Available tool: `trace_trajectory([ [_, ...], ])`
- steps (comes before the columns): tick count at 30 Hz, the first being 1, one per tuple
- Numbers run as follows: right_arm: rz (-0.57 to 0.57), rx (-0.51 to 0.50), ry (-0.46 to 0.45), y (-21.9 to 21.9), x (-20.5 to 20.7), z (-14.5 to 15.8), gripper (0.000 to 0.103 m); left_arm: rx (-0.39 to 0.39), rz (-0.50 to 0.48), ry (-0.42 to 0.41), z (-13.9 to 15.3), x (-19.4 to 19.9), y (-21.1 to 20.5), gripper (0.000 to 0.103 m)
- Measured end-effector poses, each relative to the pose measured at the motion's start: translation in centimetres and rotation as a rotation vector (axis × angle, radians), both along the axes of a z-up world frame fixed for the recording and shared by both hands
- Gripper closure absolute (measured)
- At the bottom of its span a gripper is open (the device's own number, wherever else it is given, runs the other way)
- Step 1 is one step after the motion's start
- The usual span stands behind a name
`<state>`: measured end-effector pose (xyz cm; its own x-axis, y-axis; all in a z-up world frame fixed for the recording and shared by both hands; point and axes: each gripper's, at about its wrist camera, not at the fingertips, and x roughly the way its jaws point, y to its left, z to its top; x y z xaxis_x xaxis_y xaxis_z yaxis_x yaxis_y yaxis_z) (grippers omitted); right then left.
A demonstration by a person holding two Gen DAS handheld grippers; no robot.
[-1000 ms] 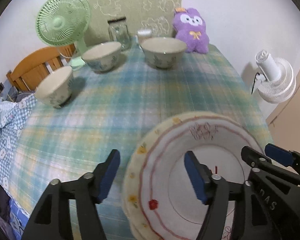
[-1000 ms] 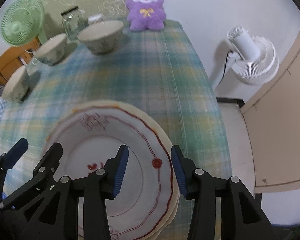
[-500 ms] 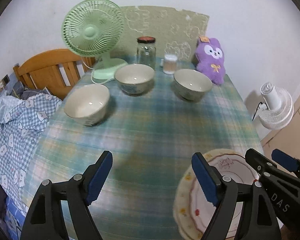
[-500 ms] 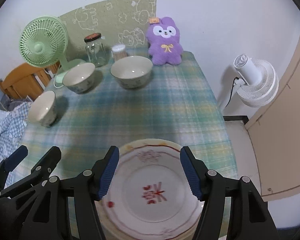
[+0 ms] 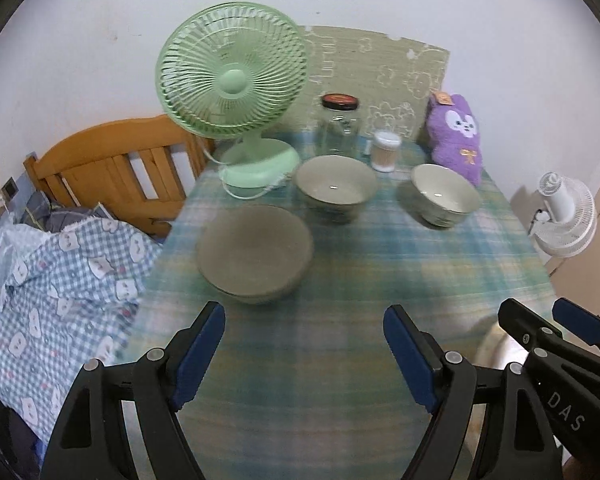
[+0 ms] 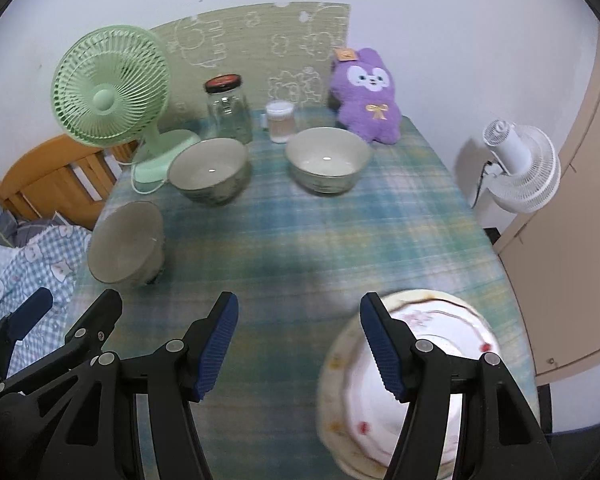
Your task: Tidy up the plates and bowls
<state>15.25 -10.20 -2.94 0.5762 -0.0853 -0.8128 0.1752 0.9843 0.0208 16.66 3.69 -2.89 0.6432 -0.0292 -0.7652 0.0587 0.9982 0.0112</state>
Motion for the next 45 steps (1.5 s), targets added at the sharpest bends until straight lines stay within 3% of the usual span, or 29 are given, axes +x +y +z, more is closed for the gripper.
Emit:
trace_trajectory([
  [14, -0.010, 0.007, -0.009, 7.9, 6.8, -2.8, 0.036, 0.028, 0.028, -0.017, -2.5, 6.1, 7.0, 0.025],
  [26, -0.015, 0.011, 0.034, 10.2, 11.3, -6.6, 0.037, 0.058, 0.045, 0.030, -6.1, 10.5, 8.4, 0.039],
  [28, -0.005, 0.029, 0.037, 10.4, 11.7, -7.1, 0.048, 0.056, 0.034, 0.037, -6.7, 11.1, 8.4, 0.041],
  [30, 0.012, 0.047, 0.056, 10.8, 12.3, -7.7, 0.056, 0.045, 0.024, 0.046, -7.2, 11.7, 8.4, 0.050],
  [32, 0.011, 0.032, 0.062, 11.1, 12.8, -8.2, 0.057, 0.044, 0.029, 0.055, -7.7, 12.2, 8.6, 0.060],
  [38, 0.029, 0.022, 0.069, 11.8, 13.7, -8.9, 0.063, 0.024, 0.037, 0.090, -8.7, 13.1, 9.1, 0.068],
  [45, 0.085, 0.038, 0.077, 12.5, 14.3, -9.2, 0.088, 0.002, 0.010, 0.135, -9.6, 13.8, 9.4, 0.083],
])
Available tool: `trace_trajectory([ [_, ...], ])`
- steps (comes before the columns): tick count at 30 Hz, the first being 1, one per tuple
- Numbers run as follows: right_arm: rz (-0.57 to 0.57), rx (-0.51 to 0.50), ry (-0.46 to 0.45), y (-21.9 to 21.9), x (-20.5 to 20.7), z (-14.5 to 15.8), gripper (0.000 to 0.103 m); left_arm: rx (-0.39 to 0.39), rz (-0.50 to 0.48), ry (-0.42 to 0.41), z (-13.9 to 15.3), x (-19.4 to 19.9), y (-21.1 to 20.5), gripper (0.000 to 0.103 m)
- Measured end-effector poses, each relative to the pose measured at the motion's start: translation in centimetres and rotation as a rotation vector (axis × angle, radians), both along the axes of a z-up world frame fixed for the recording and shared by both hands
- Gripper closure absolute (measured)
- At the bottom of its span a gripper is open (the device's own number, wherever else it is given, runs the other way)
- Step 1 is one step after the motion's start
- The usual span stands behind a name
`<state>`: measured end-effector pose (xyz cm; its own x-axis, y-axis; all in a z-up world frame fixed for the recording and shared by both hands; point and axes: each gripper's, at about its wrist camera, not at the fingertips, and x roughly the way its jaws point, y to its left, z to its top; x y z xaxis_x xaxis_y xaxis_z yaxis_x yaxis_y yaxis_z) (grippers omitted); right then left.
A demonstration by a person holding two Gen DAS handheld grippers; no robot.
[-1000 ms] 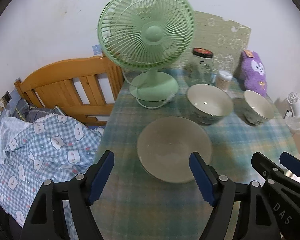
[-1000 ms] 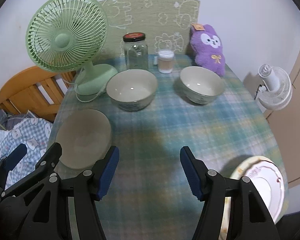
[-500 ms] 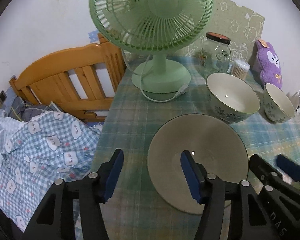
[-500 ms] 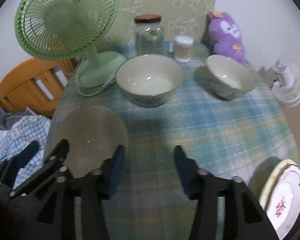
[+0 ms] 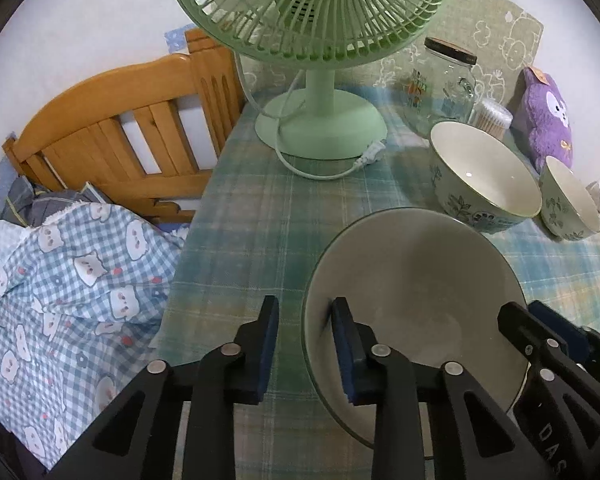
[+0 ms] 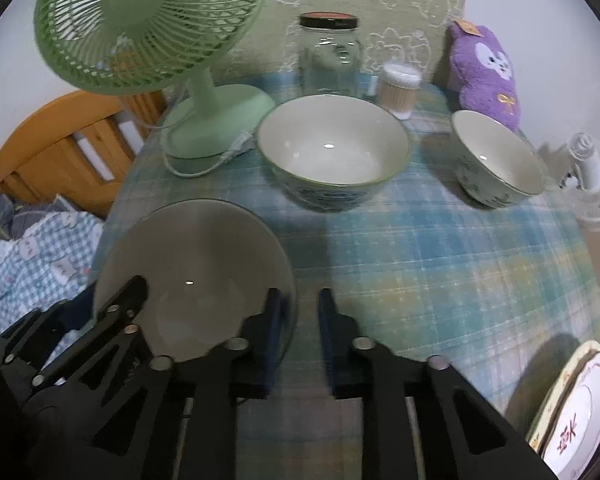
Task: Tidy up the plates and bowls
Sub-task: 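Open both grippers and move them to the rim of the large bowl, then grasp the large bowl rim with both grippers and carry it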
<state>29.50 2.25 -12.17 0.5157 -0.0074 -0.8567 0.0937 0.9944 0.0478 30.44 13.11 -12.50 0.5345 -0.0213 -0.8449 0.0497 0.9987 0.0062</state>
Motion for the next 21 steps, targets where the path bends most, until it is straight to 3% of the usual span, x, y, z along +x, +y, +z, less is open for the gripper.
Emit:
trace_trajectory([
  [2, 0.023, 0.010, 0.000, 0.2, -0.1, 0.1, 0.093, -0.021, -0.025, 0.016, -0.1, 0.1, 0.1, 0.091],
  [10, 0.006, 0.004, 0.019, -0.1, -1.3, 0.6, 0.093, -0.020, -0.052, 0.034, 0.2, -0.8, -0.6, 0.092],
  [21, -0.027, -0.010, 0.046, -3.1, -6.1, 1.5, 0.093, -0.014, -0.086, 0.040, 1.2, -5.1, -3.6, 0.092],
])
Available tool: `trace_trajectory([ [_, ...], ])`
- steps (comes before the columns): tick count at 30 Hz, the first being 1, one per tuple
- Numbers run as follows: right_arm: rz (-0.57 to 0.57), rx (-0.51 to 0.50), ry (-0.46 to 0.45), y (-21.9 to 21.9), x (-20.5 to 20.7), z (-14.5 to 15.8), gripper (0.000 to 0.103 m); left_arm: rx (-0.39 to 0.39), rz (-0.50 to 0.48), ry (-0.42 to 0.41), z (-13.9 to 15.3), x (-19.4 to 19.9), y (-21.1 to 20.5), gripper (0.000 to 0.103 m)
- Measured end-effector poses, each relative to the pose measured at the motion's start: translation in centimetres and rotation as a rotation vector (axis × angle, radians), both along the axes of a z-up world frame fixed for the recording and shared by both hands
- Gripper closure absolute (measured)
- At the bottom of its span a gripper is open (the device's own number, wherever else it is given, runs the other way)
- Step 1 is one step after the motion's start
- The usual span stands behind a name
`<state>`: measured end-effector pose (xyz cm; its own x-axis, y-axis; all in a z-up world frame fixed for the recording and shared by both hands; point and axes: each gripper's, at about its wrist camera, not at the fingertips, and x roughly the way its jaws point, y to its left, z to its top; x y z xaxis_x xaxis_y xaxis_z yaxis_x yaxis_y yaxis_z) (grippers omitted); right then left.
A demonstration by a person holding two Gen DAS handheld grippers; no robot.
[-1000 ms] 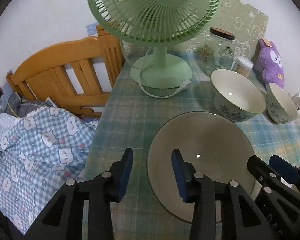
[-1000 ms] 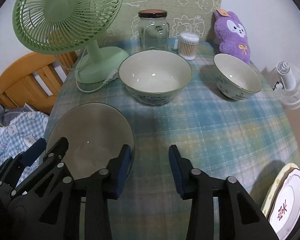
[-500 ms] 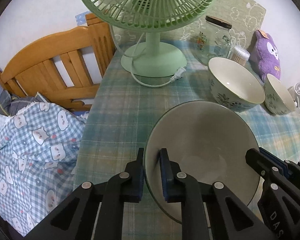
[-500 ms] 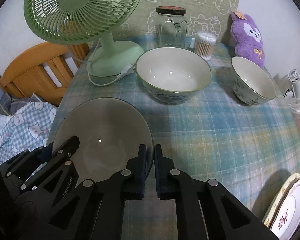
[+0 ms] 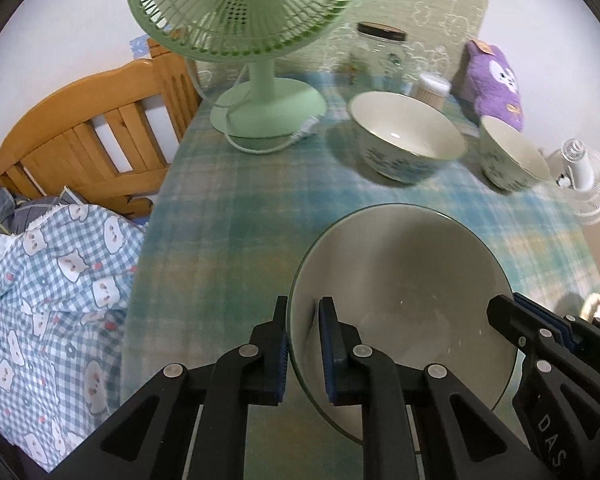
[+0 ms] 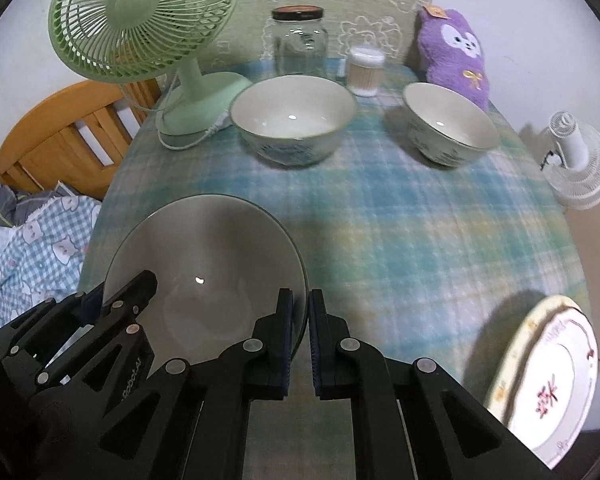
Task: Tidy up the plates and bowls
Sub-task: 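Grasp the large bowl rim with both grippers and carry it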
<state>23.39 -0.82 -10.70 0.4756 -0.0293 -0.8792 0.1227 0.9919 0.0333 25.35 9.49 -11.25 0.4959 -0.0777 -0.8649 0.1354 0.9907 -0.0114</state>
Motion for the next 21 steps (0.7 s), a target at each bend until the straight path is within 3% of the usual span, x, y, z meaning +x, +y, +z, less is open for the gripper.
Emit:
trace_trajectory([
  [21, 0.033, 0.010, 0.043, -6.7, -9.7, 0.1, 0.093, 0.016, 0.023, 0.033, 0.1, -9.2, -6.7, 0.092],
])
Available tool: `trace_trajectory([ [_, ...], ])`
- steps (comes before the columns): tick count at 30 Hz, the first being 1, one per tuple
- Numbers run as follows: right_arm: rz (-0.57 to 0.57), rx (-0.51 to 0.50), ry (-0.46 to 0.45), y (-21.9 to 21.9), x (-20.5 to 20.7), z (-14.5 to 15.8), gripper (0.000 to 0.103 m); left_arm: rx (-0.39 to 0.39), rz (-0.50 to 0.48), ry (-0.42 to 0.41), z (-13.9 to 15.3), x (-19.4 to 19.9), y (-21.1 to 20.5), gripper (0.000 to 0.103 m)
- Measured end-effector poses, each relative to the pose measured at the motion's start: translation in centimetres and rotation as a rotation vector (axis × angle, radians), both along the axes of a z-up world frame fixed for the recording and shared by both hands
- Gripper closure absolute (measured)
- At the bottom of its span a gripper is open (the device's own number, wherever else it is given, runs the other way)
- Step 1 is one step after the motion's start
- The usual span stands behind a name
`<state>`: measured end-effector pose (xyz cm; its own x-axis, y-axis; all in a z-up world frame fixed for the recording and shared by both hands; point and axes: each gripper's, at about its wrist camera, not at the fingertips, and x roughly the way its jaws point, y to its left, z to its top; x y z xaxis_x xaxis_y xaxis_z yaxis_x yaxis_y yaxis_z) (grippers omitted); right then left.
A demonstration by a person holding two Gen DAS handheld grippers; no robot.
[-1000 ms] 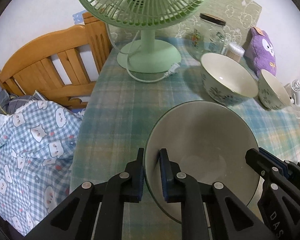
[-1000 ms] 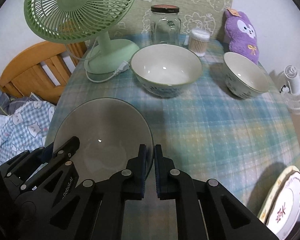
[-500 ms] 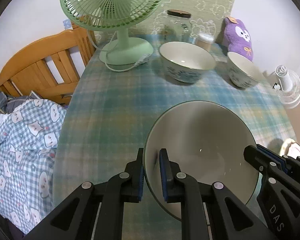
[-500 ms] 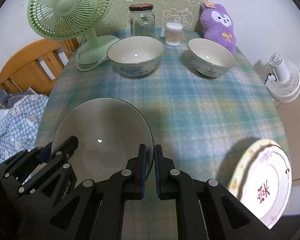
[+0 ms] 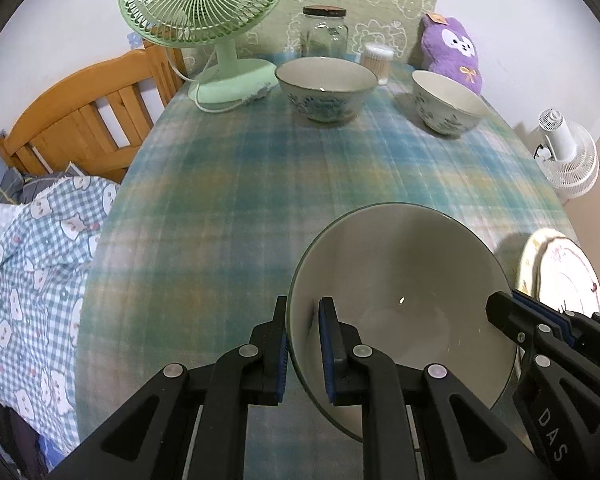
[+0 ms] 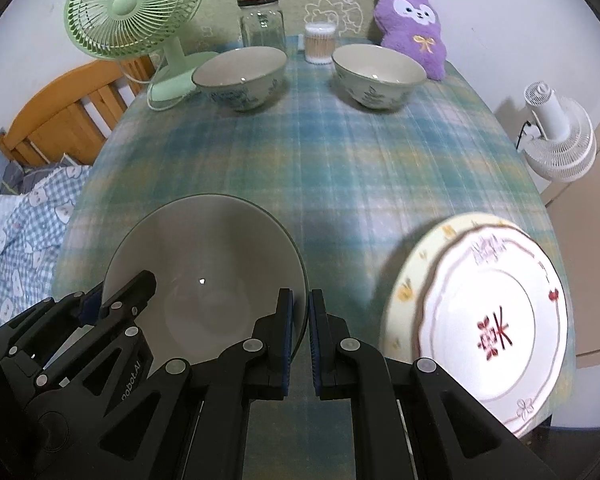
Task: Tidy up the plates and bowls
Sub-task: 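Grasp the large bowl rim with both grippers and carry it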
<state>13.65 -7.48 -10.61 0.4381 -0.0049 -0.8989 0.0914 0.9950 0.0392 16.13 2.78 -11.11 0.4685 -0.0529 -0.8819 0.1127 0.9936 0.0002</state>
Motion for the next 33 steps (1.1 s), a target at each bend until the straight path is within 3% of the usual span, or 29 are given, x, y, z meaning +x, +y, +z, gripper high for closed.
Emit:
trace_trajectory([
  [16, 0.052, 0.006, 0.001, -1.5, -2.6, -1.0, 0.092, 0.014, 0.046, -0.008, -0.8, -3.2, -1.5, 0.090],
  [18, 0.058, 0.020, 0.000, -1.6, -2.6, -0.9, 0.092, 0.011, 0.052, -0.013, -0.6, -3.3, -1.5, 0.072],
  [21, 0.068, 0.021, 0.012, -1.6, -2.5, -0.8, 0.091, 0.034, 0.058, -0.030, -0.2, -3.4, -1.6, 0.060],
  [23, 0.079, 0.038, 0.020, -1.7, -2.4, -0.7, 0.081, 0.026, 0.067, -0.022, 0.1, -3.4, -1.6, 0.051],
  [25, 0.080, 0.051, 0.010, -2.0, -2.6, -0.2, 0.065, 0.024, 0.082, -0.027, 0.4, -3.5, -1.5, 0.048],
  [28, 0.079, 0.047, -0.027, -2.4, -2.9, 1.1, 0.053, 0.041, 0.092, -0.042, 1.4, -3.7, -1.4, 0.047],
  [33, 0.081, 0.064, -0.090, -3.1, -3.1, 3.8, 0.049, 0.039, 0.113, -0.083, 3.9, -4.0, -1.4, 0.034],
])
